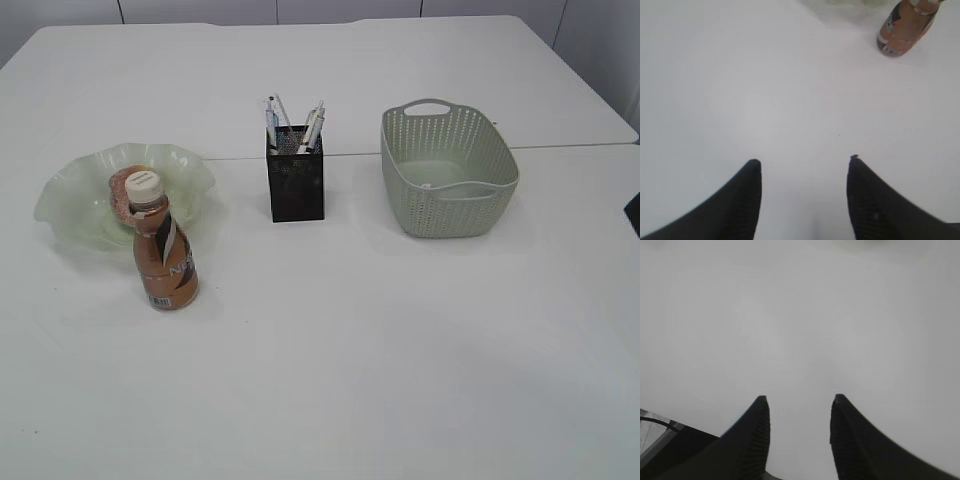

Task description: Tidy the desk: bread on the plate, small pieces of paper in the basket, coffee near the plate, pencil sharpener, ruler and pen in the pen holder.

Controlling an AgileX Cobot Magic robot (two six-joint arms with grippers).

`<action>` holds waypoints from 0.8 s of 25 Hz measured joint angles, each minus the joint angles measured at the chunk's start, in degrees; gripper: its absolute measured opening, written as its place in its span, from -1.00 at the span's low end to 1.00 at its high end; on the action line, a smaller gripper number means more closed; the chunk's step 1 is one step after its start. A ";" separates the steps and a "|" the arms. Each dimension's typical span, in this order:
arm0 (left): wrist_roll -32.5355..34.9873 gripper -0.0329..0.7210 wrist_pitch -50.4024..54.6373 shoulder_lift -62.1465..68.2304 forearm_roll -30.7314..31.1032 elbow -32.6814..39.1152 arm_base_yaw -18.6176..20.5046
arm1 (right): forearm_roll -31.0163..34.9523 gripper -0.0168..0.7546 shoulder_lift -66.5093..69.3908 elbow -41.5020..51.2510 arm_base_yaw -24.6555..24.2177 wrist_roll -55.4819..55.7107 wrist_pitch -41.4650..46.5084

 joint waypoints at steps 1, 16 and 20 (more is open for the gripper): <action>-0.14 0.16 0.46 -1.31 0.00 0.00 0.00 | 0.00 -0.18 -1.18 0.32 0.00 0.00 0.00; -5.06 0.16 4.29 -20.65 3.39 0.00 0.00 | -0.27 -0.18 -20.96 1.04 0.00 6.98 6.09; -5.27 0.16 4.63 -26.03 4.92 0.00 0.00 | -0.27 -0.18 -27.74 1.04 0.00 7.28 6.75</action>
